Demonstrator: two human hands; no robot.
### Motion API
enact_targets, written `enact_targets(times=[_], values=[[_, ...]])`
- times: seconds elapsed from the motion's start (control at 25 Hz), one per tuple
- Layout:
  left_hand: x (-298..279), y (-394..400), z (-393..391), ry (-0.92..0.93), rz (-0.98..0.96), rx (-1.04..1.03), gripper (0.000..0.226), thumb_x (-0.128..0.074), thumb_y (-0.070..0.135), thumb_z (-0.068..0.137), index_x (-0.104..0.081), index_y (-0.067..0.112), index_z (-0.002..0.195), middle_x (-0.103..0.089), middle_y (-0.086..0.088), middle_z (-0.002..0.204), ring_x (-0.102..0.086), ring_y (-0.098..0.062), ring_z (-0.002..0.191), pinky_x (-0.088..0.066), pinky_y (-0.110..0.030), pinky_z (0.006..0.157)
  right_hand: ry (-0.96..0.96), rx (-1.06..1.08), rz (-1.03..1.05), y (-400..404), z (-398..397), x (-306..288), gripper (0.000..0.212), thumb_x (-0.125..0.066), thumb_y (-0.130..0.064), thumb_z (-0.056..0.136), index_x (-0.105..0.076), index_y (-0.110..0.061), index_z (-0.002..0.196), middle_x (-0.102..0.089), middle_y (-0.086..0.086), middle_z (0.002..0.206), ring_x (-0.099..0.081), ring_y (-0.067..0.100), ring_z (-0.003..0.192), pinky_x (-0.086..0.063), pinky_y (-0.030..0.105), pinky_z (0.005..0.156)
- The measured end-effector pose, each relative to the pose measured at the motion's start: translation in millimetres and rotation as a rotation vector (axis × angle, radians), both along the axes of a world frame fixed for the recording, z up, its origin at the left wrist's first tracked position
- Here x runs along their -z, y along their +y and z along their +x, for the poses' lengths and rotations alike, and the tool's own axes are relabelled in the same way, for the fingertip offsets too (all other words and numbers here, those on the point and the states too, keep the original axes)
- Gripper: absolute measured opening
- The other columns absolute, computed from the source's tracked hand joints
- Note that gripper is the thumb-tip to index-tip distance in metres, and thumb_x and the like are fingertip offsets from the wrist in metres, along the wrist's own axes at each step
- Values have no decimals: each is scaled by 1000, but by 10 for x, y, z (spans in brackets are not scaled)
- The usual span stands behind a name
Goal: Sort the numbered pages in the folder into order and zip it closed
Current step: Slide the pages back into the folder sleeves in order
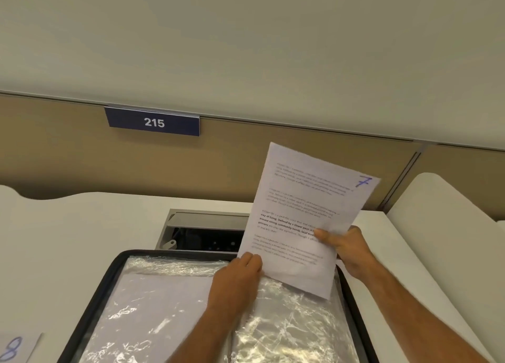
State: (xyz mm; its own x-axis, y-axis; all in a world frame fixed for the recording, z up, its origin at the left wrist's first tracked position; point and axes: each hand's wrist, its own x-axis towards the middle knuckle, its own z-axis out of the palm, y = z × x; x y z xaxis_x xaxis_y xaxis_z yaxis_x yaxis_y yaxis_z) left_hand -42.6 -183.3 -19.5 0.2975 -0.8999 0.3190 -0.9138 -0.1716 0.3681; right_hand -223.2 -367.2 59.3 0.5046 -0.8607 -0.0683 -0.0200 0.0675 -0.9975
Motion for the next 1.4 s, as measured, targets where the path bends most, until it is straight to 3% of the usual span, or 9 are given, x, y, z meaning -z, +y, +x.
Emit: enact_targets(times=[0.12, 0.32, 0.52, 0.68, 0.84, 1.0, 1.16, 1.24, 1.4], values=[[-195, -87, 114, 73, 129, 12, 15, -47, 41, 103, -44, 28, 97, -64, 10, 99, -61, -10, 79, -56, -31, 79, 61, -26, -30, -98, 0, -31, 99, -99, -54, 23, -73, -13, 109, -78, 5, 103, -75, 23, 90, -61, 31, 62], [-414, -166, 340, 101, 325, 104, 16, -51, 45, 100, -45, 30, 96, -66, 9, 104, -63, -12, 85, -56, -35, 86, 70, -24, 38, -193, 43, 45, 99, -99, -49, 26, -72, -13, 113, -77, 6, 105, -75, 27, 92, -59, 37, 64], [-446, -160, 371, 64, 336, 146, 16, -49, 45, 101, -48, 29, 101, -66, 9, 109, -63, -15, 89, -55, -38, 86, 78, -162, 70, -189, 40, 117, 104, -103, -36, 30, -66, -5, 122, -73, 14, 115, -72, 33, 104, -61, 44, 83], [-431, -174, 338, 141, 301, 132, 14, -54, 41, 99, -49, 28, 96, -66, 10, 104, -61, -13, 88, -55, -36, 85, 152, -251, 93, -161, 64, 166, 58, -90, -10, 65, -68, -9, 119, -72, 13, 118, -70, 32, 107, -55, 51, 95], [-414, -185, 272, 301, 265, 105, 7, -58, 35, 98, -57, 31, 103, -65, 12, 107, -60, -11, 96, -54, -35, 90, 241, -341, 154, -114, 19, 255, 64, -92, -15, 64, -67, -8, 123, -72, 12, 120, -69, 32, 110, -52, 53, 99], [-392, -198, 193, 373, 255, 82, 10, -59, 37, 97, -63, 29, 101, -66, 14, 109, -60, -9, 98, -53, -33, 91, 204, -202, 185, -131, -6, 196, 30, -70, -6, 89, -67, -10, 119, -74, 13, 116, -71, 33, 106, -53, 54, 98], [-393, -227, 139, 393, 246, 44, 10, -58, 39, 98, -62, 29, 100, -66, 14, 109, -60, -7, 93, -52, -28, 88, 530, -332, 140, -215, -39, 107, 27, -70, -6, 90, -70, -8, 117, -76, 7, 111, -73, 28, 102, -56, 47, 96], [-404, -229, 117, 396, 231, 28, 10, -58, 39, 99, -62, 29, 99, -65, 14, 108, -60, -6, 92, -52, -26, 86, 580, -343, 132, -208, -32, 87, 25, -72, -9, 90, -71, -8, 114, -76, 5, 109, -74, 24, 98, -59, 37, 86], [-400, -216, 105, 396, 208, 10, 10, -59, 38, 98, -62, 29, 98, -67, 13, 107, -61, -7, 92, -53, -29, 88, 361, -91, 126, -111, 32, 94, 13, -65, -12, 95, -72, -7, 105, -78, 6, 101, -74, 21, 87, -54, 23, 61]])
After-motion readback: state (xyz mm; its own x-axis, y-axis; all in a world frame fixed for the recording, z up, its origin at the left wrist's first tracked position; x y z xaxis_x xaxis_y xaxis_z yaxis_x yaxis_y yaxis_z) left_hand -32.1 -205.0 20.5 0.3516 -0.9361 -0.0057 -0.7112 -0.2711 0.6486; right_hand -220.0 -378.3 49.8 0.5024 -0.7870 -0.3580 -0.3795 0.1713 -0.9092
